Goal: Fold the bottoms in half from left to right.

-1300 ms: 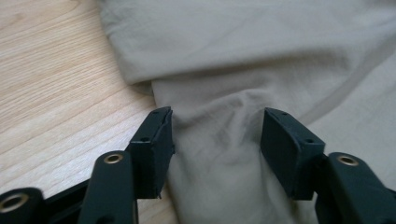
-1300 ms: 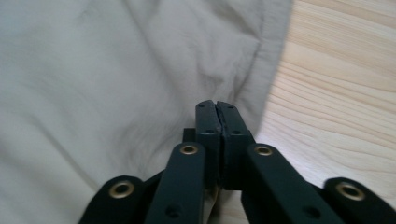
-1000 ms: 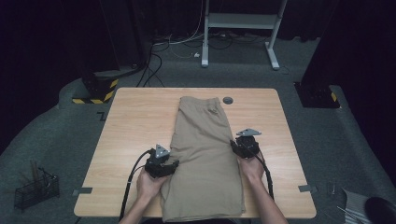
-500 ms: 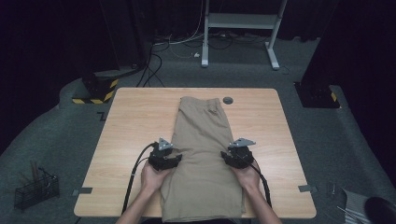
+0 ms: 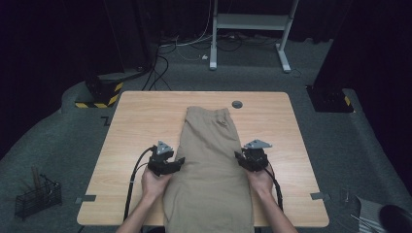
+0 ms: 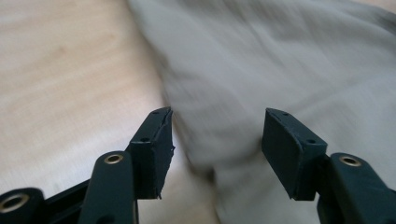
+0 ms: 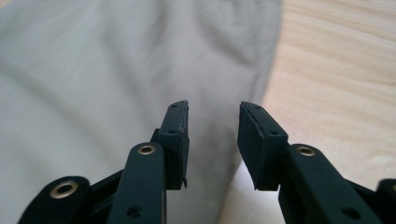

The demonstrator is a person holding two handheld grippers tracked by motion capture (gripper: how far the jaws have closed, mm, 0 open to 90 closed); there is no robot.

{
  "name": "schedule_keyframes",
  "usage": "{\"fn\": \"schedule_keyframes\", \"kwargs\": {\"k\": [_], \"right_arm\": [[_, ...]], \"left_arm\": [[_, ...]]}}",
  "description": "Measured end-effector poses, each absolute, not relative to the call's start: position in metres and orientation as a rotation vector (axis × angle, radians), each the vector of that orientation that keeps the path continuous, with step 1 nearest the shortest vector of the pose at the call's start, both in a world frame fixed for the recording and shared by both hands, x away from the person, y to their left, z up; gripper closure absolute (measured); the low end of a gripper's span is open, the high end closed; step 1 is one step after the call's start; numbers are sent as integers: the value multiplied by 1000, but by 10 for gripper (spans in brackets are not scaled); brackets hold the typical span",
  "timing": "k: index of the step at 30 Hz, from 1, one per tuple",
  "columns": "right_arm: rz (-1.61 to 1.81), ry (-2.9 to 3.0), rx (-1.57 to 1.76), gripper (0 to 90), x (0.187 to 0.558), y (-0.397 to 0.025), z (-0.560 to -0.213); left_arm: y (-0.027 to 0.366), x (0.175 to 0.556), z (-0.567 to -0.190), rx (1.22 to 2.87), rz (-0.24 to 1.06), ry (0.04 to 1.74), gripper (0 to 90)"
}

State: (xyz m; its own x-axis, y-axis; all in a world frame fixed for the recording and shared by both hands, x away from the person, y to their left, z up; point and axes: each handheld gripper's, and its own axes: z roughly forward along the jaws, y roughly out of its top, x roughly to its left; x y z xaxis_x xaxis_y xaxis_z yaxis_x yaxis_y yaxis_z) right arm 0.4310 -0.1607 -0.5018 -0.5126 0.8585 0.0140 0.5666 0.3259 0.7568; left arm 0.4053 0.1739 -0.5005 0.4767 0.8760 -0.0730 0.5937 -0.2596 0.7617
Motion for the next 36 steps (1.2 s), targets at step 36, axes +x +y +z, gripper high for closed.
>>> {"fn": "schedule_keyframes", "kwargs": {"k": [36], "right_arm": [[1003,2207,1266,686,446,-148,-503]], "left_arm": [[153,422,-509,2023,444,1186,503]]}}
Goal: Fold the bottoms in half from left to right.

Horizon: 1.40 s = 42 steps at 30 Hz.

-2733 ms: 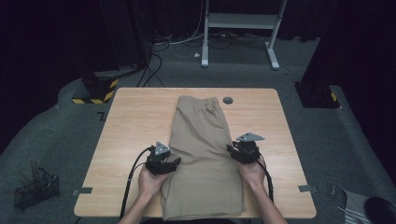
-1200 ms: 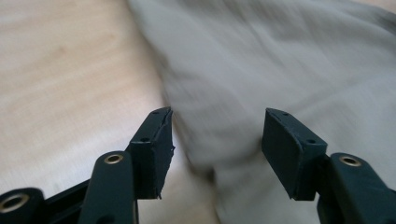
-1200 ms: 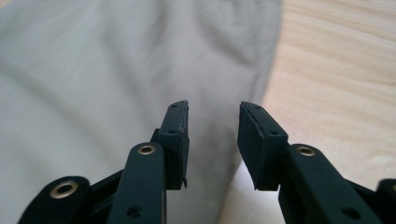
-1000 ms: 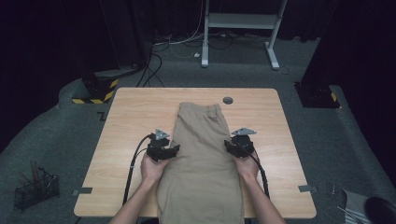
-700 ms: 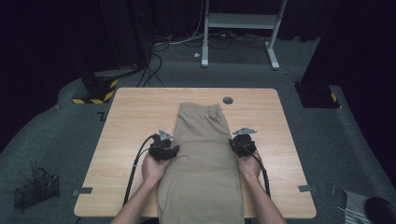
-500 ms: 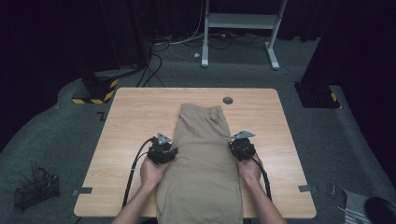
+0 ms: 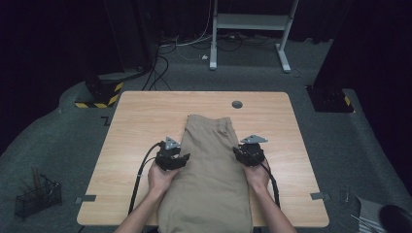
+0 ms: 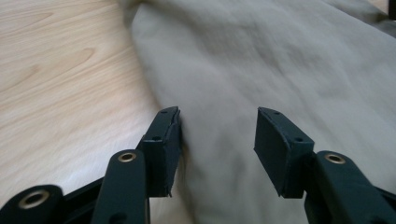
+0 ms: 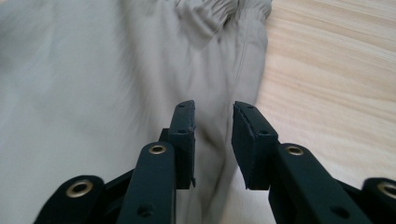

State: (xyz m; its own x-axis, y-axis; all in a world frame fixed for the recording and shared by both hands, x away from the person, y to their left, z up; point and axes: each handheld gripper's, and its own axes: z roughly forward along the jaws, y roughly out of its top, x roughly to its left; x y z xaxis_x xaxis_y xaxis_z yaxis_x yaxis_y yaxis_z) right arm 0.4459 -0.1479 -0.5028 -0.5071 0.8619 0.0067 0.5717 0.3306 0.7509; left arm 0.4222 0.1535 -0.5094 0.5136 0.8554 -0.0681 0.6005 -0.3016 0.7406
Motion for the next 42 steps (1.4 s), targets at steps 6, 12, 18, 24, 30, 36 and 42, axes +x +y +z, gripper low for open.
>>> {"fn": "schedule_keyframes", "kwargs": {"k": [6,12,18,24,30,36,42], "right_arm": [[931,2241,1264,882,463,-137,-514],[904,2198,1313,892,473,-155,-511],[920,2179,1310,645,461,-156,-507],[1021,2264,1166,634,406,-151,-496],[977,2365,1159,608,389,-144,-515],[929,2360,1152,568,408,-139,-515],[909,2359,1191,544,450,-137,-513]], "left_arm": [[152,424,-519,2072,495,1185,560],[154,423,-520,2079,513,1166,608],[159,417,-515,2064,490,1174,474],[161,378,-504,2052,464,1021,443],[155,370,-520,2109,412,1037,437],[151,390,-520,2122,460,1067,455],[146,432,-519,2099,455,1142,455]]}}
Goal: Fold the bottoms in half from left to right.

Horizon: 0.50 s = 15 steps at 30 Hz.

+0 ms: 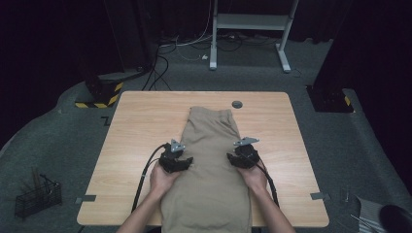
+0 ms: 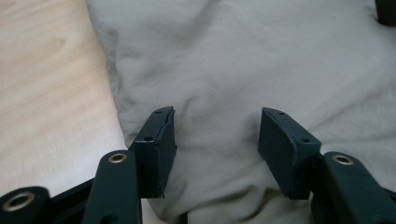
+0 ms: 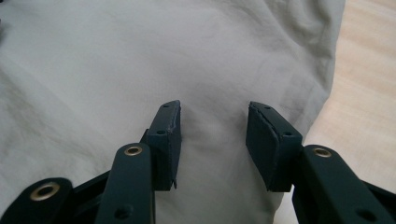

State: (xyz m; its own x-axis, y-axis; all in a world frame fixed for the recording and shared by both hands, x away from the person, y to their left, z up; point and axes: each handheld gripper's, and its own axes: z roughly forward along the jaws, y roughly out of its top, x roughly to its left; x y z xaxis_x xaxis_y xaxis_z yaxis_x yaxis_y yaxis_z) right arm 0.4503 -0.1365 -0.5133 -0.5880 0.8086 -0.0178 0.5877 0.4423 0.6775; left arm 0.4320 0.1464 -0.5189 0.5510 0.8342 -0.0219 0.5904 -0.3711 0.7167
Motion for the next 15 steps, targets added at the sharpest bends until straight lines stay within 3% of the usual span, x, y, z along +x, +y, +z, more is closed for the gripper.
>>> {"fn": "schedule_keyframes", "kwargs": {"k": [5,15], "right_arm": [[883,2330,1242,524,457,-137,-510],[961,2377,1152,505,387,-139,-506]], "left_arm": [[150,432,-514,2087,431,1149,431],[169,373,-512,2087,423,1129,410]]}}
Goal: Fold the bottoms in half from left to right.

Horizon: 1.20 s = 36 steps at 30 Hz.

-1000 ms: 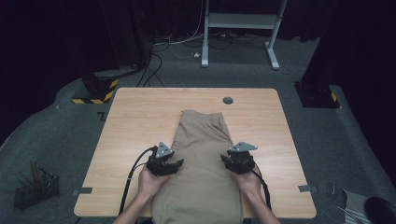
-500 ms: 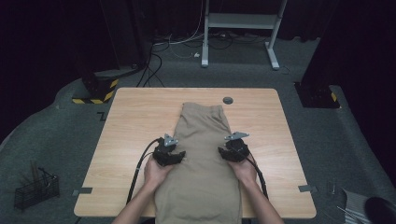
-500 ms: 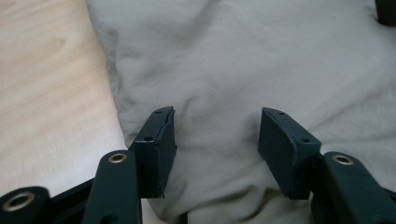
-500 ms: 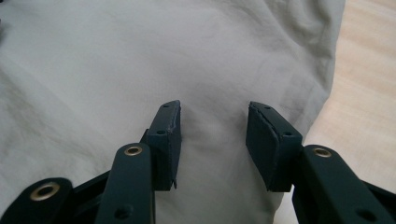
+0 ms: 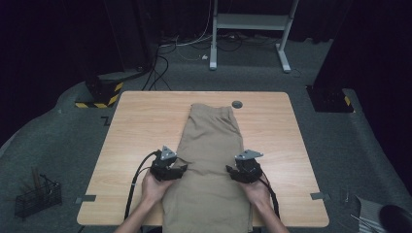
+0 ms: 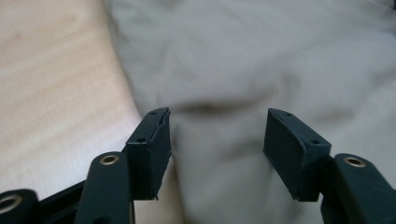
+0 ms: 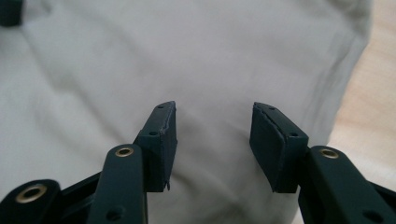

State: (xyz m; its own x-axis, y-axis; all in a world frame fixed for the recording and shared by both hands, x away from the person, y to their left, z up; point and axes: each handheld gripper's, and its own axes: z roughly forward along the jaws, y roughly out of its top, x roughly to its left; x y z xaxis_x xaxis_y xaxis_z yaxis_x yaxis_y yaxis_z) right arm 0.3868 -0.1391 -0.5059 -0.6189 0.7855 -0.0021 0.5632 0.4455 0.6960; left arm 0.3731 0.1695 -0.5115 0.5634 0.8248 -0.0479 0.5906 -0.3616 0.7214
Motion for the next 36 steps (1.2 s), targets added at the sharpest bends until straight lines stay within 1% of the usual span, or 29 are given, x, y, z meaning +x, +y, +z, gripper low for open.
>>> {"fn": "schedule_keyframes", "kwargs": {"k": [5,8,11,21,28,30,32,34,36], "right_arm": [[940,2378,1170,503,388,-138,-515],[922,2379,1146,500,390,-138,-516],[924,2375,1153,499,398,-140,-516],[907,2358,1185,481,443,-142,-515],[933,2318,1197,468,458,-142,-518],[925,2330,1204,438,460,-141,-517],[965,2312,1254,428,458,-146,-514],[1018,2278,1297,408,451,-154,-509],[1008,2268,1301,369,442,-161,-505]], "left_arm": [[171,367,-521,2065,434,1159,407],[167,370,-521,2091,471,1151,406],[165,376,-521,2085,469,1161,396],[161,415,-522,2061,493,1201,378],[161,440,-521,2065,484,1213,348],[165,441,-519,2053,437,1218,352],[170,433,-516,2033,395,1215,357],[173,424,-512,2020,398,1201,356],[176,413,-509,2011,402,1192,326]]}}
